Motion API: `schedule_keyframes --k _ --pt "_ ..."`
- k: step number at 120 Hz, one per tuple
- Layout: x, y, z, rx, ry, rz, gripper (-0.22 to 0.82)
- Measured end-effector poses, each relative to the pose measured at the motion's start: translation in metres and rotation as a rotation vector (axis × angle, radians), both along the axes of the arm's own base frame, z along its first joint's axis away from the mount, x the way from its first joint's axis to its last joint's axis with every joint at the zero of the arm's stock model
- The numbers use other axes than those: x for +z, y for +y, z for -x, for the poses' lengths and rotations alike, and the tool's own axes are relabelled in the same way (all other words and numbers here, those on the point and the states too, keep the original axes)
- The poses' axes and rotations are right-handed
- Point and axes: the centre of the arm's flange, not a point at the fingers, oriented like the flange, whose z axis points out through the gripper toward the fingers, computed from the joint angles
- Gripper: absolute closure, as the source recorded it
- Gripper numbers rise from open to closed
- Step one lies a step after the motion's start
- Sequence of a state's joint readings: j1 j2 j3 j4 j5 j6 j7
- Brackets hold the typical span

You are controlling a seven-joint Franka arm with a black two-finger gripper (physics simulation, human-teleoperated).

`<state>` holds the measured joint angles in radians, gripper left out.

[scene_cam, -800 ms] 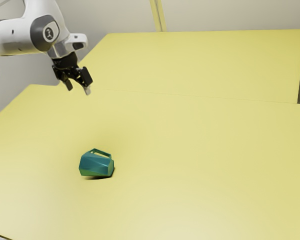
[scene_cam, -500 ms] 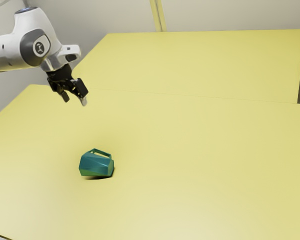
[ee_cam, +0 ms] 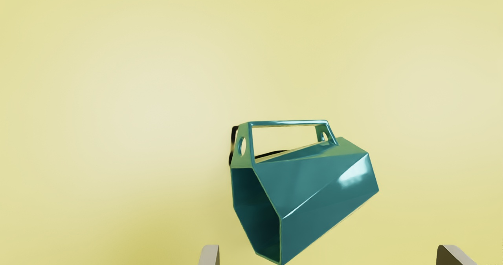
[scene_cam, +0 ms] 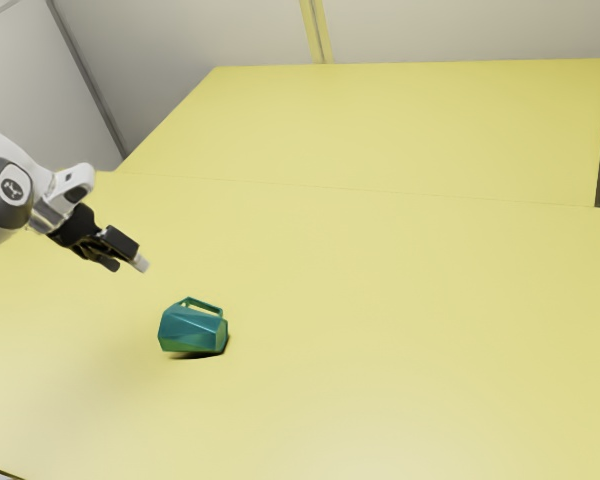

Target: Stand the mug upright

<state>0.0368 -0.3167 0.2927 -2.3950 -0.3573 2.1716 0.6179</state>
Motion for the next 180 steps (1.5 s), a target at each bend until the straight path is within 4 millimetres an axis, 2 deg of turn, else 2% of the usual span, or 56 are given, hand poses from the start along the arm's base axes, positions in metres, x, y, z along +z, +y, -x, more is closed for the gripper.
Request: schedule_keyframes --k 10,23,47,62,75,84,112,129,143,180 --pt "-0.026 -0.004 0.000 -0.020 -0.029 0.058 0.00" --pt "-0.041 -0.009 -0.002 -0.058 -0.097 0.111 0.00" --pt "-0.073 -0.025 0.019 -0.165 -0.170 0.145 0.00" --pt "-0.079 -0.025 0.047 -0.209 -0.229 0.139 0.00" --pt "-0.084 -0.016 0.057 -0.232 -0.262 0.113 0.00" --pt "-0.088 -0.012 0.057 -0.257 -0.275 0.095 0.00" --pt "-0.124 -0.008 0.055 -0.319 -0.237 0.064 0.00" --pt "-0.137 -0.020 0.049 -0.373 -0.232 0.060 0.00" --pt "-0.141 -0.030 0.046 -0.414 -0.239 0.054 0.02" --pt "-0.140 -0.033 0.040 -0.454 -0.276 0.028 0.18"
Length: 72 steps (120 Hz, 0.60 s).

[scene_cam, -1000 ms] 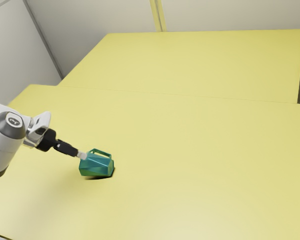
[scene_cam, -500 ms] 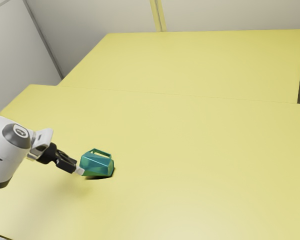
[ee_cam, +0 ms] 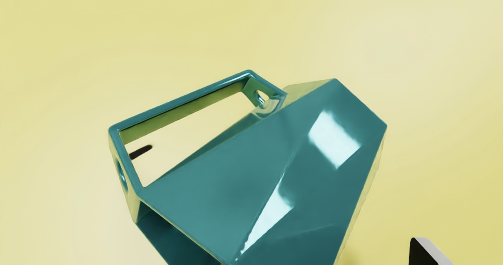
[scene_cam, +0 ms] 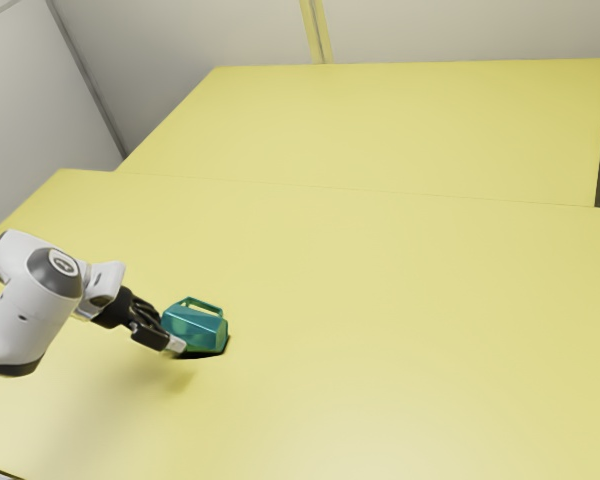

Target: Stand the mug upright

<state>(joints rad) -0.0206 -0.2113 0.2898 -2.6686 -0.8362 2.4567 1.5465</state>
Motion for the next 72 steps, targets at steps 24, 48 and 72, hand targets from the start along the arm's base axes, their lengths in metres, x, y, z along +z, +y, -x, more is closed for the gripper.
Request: schedule_keyframes --k 24,48,72 --pt "0.009 -0.005 -0.009 -0.018 -0.040 -0.006 0.22" --pt "0.012 -0.023 -0.027 -0.056 -0.061 -0.004 0.34" --pt "0.016 -0.026 -0.033 -0.050 -0.080 0.007 0.52"
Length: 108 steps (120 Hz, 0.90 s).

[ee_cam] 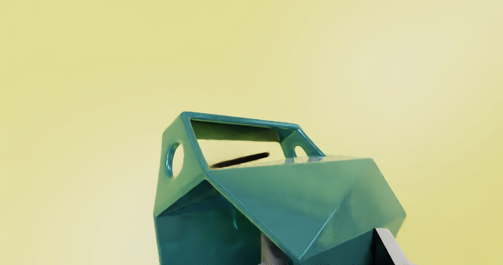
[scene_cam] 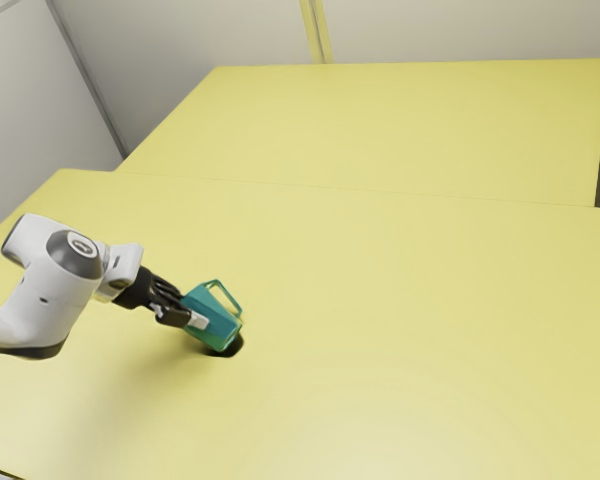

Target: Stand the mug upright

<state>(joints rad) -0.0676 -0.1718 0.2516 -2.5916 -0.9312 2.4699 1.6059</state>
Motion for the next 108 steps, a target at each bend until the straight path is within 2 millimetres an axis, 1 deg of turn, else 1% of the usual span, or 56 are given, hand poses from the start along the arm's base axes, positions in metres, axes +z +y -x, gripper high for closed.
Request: schedule_keyframes --k 6,22,34,51,55,61,65,73,80,88,100,104,108 --pt "0.003 0.000 -0.001 0.001 -0.009 0.000 0.60" --pt "0.007 0.000 -0.002 -0.003 -0.018 0.004 0.71" --pt "0.009 0.000 -0.003 -0.005 -0.024 0.005 0.75" --pt "0.011 0.001 -0.004 -0.004 -0.029 0.003 0.76" --pt "0.021 -0.001 -0.013 -0.012 -0.051 -0.006 0.76" --pt "0.044 -0.004 -0.033 -0.052 -0.093 -0.047 0.77" --pt "0.056 -0.006 -0.043 -0.081 -0.107 -0.080 0.76" --pt "0.068 -0.015 -0.057 -0.138 -0.106 -0.140 0.77" --pt "0.078 -0.027 -0.071 -0.197 -0.089 -0.202 0.77" --pt "0.083 -0.039 -0.089 -0.250 -0.039 -0.272 0.77" --pt "0.078 -0.053 -0.113 -0.257 0.043 -0.331 0.77" --pt "0.078 -0.058 -0.118 -0.249 0.064 -0.340 0.77" --pt "0.078 -0.063 -0.119 -0.239 0.081 -0.347 0.77"
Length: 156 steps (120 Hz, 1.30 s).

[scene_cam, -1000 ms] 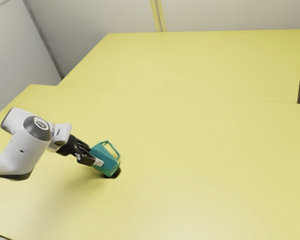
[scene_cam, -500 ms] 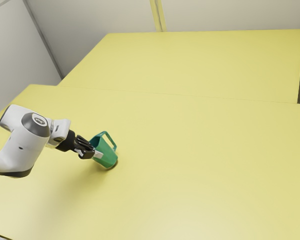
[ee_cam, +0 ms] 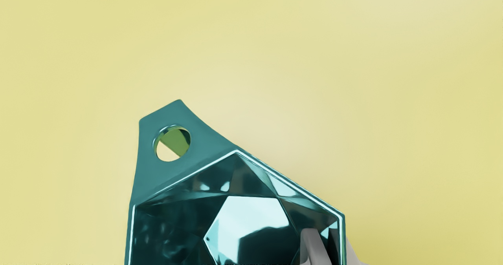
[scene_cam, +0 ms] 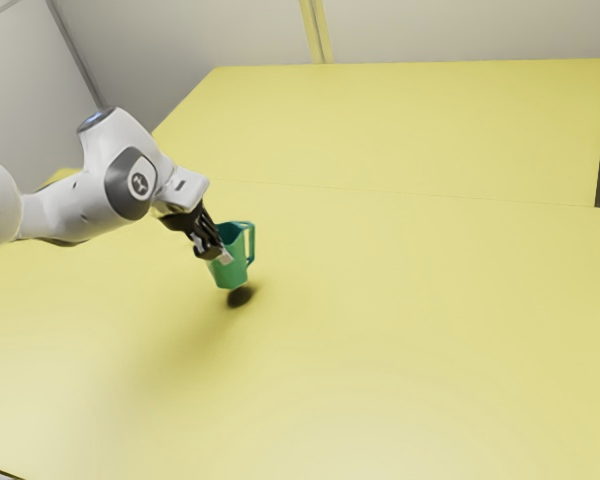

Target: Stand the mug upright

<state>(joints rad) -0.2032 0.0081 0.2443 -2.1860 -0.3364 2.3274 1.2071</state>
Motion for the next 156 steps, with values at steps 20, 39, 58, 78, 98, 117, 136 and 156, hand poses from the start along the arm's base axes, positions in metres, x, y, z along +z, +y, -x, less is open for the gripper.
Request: schedule_keyframes --k 20,39,58,78,98,117,136,156 --pt "0.000 -0.027 0.042 0.054 0.070 -0.048 0.77" --pt "-0.012 -0.027 0.086 0.148 0.070 -0.087 0.77" --pt "-0.013 -0.028 0.100 0.211 -0.007 -0.126 0.77" --pt "-0.024 -0.029 0.111 0.273 -0.055 -0.132 0.77" --pt "-0.031 -0.030 0.116 0.334 -0.070 -0.119 0.77" --pt "-0.037 -0.031 0.114 0.382 -0.065 -0.112 0.78" --pt "-0.046 -0.031 0.113 0.420 -0.046 -0.110 0.78" --pt "-0.049 -0.031 0.112 0.451 -0.035 -0.106 0.63"
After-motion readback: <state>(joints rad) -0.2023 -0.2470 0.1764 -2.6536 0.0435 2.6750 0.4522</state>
